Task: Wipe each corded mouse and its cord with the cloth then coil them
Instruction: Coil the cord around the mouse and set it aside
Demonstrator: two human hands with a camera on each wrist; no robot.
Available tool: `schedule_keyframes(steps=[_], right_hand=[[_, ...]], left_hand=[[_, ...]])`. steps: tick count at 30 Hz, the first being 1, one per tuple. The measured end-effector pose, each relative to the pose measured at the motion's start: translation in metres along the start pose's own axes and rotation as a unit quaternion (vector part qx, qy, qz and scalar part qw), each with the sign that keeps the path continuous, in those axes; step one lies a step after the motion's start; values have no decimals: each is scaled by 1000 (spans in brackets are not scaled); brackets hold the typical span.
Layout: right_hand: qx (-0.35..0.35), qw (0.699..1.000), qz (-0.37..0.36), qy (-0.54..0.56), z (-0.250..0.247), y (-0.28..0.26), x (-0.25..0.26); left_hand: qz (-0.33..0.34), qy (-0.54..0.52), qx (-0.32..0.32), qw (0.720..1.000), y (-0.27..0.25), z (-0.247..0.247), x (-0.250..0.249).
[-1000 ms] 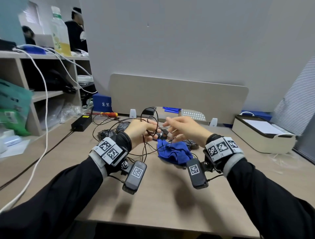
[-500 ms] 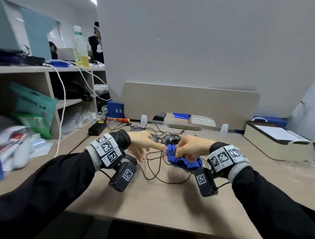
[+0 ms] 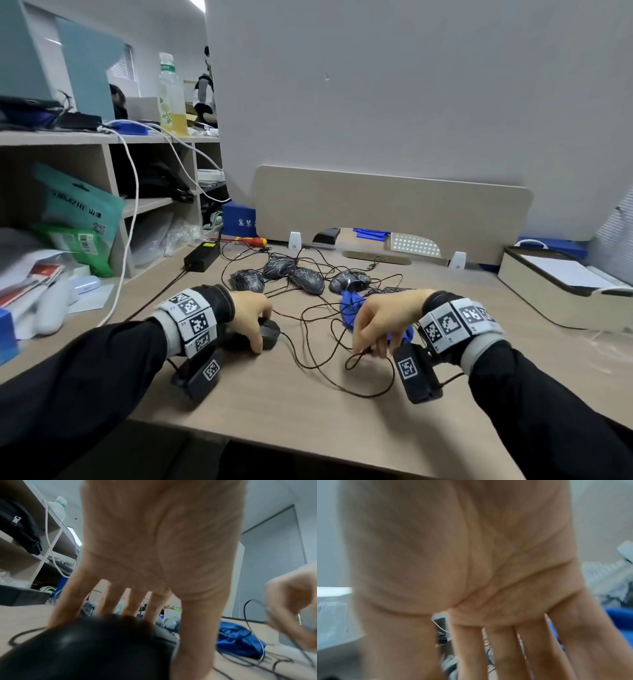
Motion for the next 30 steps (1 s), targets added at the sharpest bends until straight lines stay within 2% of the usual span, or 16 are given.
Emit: schedule_keyframes(steps=[2,3,5,6,7,8,10,11,14,18,19,21,23,26,28,30], right_hand=[[-157,983,38,-82,-13,6,-7],[-250,964,27,-80,-19,8,-8],[-410,910,-46,32,-26,4,-4],[-449,884,-88,93,-27,2,2],[-448,876,-123,133,-27,1,10],[-417,884,-147,150,-25,3,17],[-354,914,-145,133,-16,16,23],[-364,914,-130,121,-14,23,20],[-459,867,-113,158,-16,36,0],[-486,815,-189,251,-15,39,-10],[-489,807,-202,261,-16,39,-11],[-453,819,-217,276,-15,44,-14],[-388,847,-233,278,-12,49,-14],[-341,881,-240,221,-8,54,-14],[-320,891,-234,222,-6,56,-14],[-294,892,-230,254,-5,58,-16]], left_hand=[[-5,-46,11,999,-3,-7,1],[-6,-93,4,996,-4,-12,0],[3,-239,-23,971,-4,-20,-6],[7,-339,-34,940,-3,-22,-13],[7,-439,-44,898,-1,-23,-20],[9,-524,-56,850,3,-23,-27],[27,-642,-74,762,13,-21,-43],[34,-679,-79,729,21,-19,-51],[49,-738,-103,665,39,-14,-70],[43,-807,-123,575,69,5,-78],[50,-818,-119,561,76,9,-80],[63,-822,-126,551,89,15,-85],[72,-807,-152,566,95,15,-88],[87,-783,-176,591,103,16,-87],[91,-775,-173,601,103,19,-87],[103,-781,-154,596,99,21,-91]])
Point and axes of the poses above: each hand's wrist, its own y-axis towards the middle knuckle, its own z-axis out of the palm, x = y × z, the point moved 2 cm from there along y, towards the middle knuckle
